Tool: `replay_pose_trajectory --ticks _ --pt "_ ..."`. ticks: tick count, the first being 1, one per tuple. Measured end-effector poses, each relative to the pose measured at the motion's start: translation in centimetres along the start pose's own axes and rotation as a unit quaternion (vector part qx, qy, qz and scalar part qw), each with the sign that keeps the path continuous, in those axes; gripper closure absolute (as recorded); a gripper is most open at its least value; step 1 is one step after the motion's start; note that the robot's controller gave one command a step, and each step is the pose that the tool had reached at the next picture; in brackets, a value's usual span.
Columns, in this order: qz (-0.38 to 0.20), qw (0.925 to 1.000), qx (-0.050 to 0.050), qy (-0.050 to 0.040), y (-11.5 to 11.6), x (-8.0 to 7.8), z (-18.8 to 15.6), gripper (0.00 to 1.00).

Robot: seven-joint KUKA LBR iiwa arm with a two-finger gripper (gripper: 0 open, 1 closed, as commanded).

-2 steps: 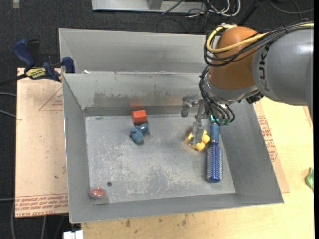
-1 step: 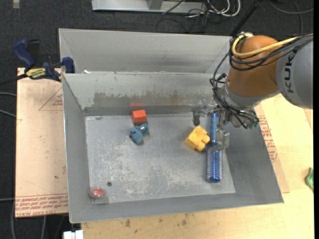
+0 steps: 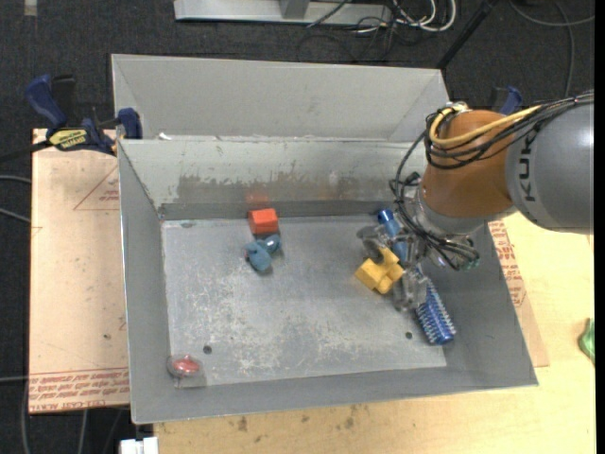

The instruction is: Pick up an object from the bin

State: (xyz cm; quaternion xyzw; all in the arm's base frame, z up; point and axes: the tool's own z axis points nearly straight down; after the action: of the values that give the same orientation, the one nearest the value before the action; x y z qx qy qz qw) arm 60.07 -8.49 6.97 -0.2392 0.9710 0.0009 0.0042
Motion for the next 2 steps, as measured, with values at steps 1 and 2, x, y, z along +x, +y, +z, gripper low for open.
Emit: replay_pose_trajectory --ticks 1,2 --pt "-0.001 1.0 0.002 -0.0016 -0.1 -0.2 -0.4 1.0" --pt "0.018 0.9998 0.004 -0.0018 -2.4 -2.7 -11.2 1.0"
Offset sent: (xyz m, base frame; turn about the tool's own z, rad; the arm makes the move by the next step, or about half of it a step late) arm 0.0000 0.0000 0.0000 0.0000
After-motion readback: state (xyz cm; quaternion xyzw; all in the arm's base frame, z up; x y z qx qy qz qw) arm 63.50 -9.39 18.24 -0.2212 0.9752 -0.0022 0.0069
